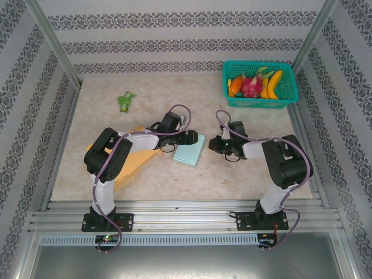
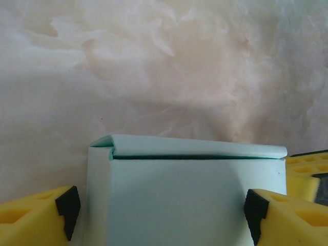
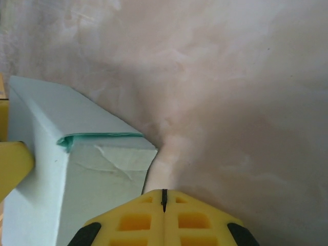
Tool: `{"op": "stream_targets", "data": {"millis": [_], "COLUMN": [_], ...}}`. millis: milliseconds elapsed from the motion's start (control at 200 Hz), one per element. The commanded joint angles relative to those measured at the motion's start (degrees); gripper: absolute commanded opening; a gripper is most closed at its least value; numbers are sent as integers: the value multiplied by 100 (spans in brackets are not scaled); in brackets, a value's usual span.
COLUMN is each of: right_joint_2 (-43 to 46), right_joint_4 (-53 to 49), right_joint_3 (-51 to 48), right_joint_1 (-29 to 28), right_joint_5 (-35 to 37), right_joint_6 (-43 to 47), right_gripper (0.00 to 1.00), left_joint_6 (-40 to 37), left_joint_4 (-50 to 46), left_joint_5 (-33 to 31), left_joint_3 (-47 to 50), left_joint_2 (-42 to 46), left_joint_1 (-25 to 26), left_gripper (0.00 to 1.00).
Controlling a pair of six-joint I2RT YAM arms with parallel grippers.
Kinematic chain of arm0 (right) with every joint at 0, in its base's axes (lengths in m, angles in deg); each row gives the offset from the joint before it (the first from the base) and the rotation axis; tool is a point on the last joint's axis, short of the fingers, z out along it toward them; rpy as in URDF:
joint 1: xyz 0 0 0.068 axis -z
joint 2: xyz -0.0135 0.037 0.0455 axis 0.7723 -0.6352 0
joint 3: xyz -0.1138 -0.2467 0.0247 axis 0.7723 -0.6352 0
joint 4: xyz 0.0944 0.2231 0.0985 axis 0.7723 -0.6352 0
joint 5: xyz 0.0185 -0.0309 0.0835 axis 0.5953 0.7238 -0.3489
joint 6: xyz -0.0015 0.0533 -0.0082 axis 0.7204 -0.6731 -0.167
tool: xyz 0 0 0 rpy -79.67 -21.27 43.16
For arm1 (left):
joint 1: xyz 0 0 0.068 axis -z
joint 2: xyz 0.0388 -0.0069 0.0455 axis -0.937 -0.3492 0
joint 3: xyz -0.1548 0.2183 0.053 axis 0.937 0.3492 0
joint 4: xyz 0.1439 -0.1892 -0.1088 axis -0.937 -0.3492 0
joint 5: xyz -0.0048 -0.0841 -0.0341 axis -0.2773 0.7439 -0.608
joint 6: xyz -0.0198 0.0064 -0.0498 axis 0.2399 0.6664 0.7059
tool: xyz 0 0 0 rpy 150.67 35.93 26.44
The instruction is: Fold the paper box
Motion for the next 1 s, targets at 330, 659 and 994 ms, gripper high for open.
{"op": "stream_targets", "data": {"millis": [330,659,994], "right_joint_2": [-751,-1085,-1052], "right_joint_4": [117,231,397], "right_joint_3": [508,605,555], "right_joint_1": [157,140,142], "right_joint_5": [-360,-528,-546], "right_joint_6": [136,152,113], "right_gripper": [0,0,0], "left_joint_6": [-374,-536,-52], "left_joint_4": [-75,-201,324], "left_joint_5": [532,872,1548], "left_joint_3": [-247,-794,-1068], "left_joint_2": [-249,-538,-928], "left_joint_1": [35,574,1159], "left_gripper": [83,82,82]}}
